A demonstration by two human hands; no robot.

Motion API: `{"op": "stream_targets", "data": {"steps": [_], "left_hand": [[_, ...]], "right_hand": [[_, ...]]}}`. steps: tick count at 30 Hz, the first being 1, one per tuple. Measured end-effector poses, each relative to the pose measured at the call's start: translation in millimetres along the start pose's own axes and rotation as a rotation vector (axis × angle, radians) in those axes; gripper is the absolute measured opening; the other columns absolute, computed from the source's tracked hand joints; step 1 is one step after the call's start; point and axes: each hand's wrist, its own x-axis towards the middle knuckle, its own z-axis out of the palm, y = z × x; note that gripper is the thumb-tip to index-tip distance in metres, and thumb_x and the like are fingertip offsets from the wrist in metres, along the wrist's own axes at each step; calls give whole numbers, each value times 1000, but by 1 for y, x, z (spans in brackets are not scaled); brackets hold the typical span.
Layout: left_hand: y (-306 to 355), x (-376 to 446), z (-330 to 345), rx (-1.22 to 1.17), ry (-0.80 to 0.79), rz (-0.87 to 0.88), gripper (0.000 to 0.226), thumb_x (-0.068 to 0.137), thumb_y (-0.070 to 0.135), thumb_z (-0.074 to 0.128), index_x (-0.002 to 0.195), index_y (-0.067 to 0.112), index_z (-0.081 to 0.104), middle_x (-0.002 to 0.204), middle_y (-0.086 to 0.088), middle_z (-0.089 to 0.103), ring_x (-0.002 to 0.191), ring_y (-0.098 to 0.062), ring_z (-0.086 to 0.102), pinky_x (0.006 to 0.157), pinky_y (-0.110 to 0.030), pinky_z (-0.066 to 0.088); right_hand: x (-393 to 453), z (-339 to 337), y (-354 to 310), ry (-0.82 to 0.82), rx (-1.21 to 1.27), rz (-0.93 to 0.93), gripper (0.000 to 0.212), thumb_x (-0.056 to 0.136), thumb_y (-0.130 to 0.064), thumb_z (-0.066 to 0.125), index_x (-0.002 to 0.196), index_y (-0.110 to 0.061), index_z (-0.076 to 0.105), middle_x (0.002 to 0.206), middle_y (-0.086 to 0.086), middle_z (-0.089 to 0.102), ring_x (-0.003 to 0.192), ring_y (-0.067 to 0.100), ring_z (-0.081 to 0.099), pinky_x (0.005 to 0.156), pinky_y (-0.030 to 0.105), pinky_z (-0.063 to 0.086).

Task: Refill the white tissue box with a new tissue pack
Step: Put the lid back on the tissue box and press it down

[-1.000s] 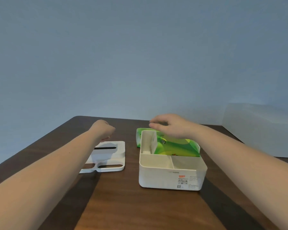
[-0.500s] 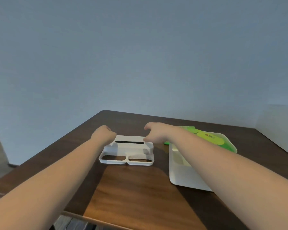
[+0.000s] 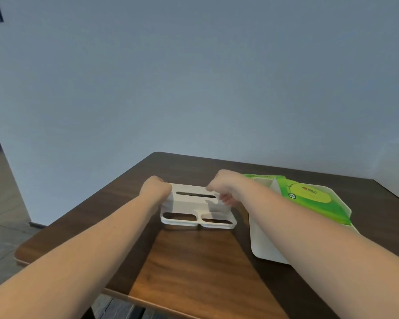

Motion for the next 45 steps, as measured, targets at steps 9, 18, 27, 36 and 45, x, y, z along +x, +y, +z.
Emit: {"op": "stream_targets", "data": {"steps": [9, 18, 27, 36, 45], "left_hand": [[-1, -7, 6, -82, -85, -185, 39, 92, 7, 55, 129, -6, 58, 130, -25, 61, 94, -28, 55, 65, -30, 53], [-4, -7, 7, -160, -81, -194, 34, 94, 7, 57, 126, -4, 58, 104, -15, 54, 89, -27, 53, 81, -36, 51], [31, -29, -8, -287, 50, -44, 21, 81, 14, 53, 94, 4, 67, 82, -12, 60, 80, -35, 59, 82, -42, 59], [94, -92, 19, -234, -89, 218, 18, 79, 15, 56, 62, 13, 50, 57, -5, 44, 46, -24, 38, 47, -23, 31], [125, -126, 84, 5, -195, 291, 8, 73, 12, 46, 76, 15, 54, 71, -11, 53, 61, -27, 48, 59, -34, 44]], "right_hand": [[-12, 0, 7, -56, -234, -30, 44, 103, -12, 36, 146, -3, 36, 151, 13, 37, 135, 27, 42, 105, 32, 39], [-6, 1, 11, -56, 18, -11, 44, 103, -12, 37, 146, -1, 35, 146, 18, 39, 129, 30, 46, 103, 33, 41], [-14, -40, 18, 271, 284, -71, 5, 88, -3, 52, 93, -5, 51, 84, 12, 50, 80, 28, 49, 62, 31, 44], [-64, -85, 104, 467, 211, 98, 18, 81, -5, 53, 65, -7, 46, 60, 8, 46, 53, 24, 46, 46, 21, 31], [-81, -87, 189, 497, 233, 238, 19, 80, -11, 56, 61, -8, 50, 64, 7, 49, 55, 21, 47, 47, 23, 33]]}}
